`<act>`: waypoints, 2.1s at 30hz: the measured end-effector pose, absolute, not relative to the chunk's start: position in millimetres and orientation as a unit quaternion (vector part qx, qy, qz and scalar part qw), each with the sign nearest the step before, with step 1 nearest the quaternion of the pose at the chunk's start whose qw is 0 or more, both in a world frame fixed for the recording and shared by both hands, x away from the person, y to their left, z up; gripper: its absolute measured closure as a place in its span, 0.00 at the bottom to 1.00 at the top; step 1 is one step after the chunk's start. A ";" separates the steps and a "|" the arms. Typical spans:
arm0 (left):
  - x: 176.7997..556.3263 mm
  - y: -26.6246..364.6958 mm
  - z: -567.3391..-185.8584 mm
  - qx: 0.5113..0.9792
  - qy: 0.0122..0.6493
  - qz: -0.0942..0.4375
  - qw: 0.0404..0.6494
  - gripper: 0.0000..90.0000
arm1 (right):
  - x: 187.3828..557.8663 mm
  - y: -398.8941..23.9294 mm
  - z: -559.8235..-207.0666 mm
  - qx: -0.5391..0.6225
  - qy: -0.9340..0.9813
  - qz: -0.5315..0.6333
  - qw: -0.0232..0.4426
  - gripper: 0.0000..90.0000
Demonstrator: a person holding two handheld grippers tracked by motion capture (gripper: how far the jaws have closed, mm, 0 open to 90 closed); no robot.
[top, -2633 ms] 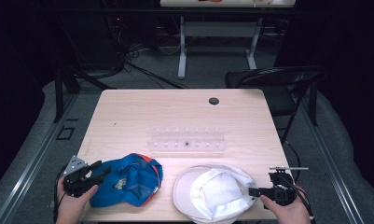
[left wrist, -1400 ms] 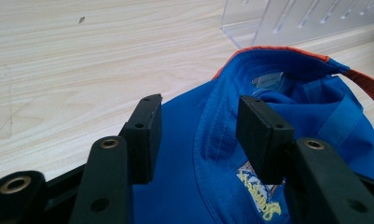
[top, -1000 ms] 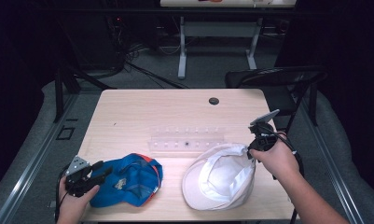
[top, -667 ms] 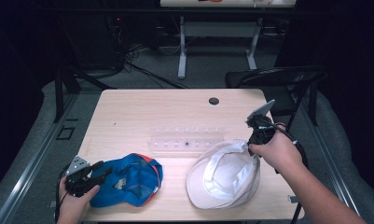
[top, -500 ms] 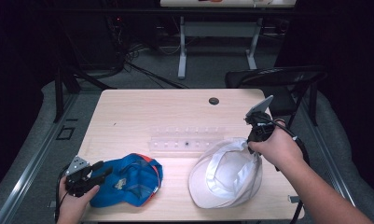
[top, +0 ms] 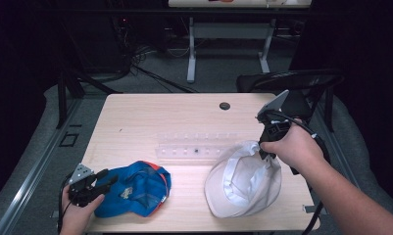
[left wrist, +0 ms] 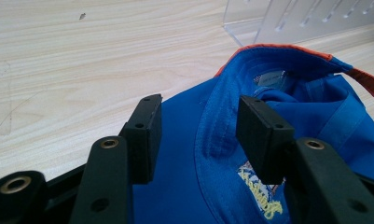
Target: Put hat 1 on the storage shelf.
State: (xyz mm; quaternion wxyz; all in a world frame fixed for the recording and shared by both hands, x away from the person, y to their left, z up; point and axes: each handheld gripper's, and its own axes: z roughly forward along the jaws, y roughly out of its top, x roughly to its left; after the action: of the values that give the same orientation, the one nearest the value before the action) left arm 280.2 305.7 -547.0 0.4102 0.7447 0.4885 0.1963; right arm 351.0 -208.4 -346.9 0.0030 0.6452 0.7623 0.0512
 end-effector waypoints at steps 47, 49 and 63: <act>279.7 303.3 -547.5 0.748 0.483 0.198 0.410 0.57 | 370.2 -191.8 -269.1 0.662 0.702 0.205 -0.164 0.90; 279.9 302.5 -548.2 0.745 0.483 0.200 0.415 0.57 | 374.4 -186.8 -264.8 0.660 0.705 0.200 -0.164 0.90; 279.5 302.1 -548.1 0.746 0.481 0.197 0.416 0.57 | 405.5 -151.3 -249.4 0.655 0.715 0.184 -0.162 0.90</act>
State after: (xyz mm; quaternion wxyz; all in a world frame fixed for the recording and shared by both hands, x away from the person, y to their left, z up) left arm 279.5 302.1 -548.1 0.4162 0.7459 0.4814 0.1968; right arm 405.5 -151.3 -249.4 -0.1622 0.6547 0.7149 0.1843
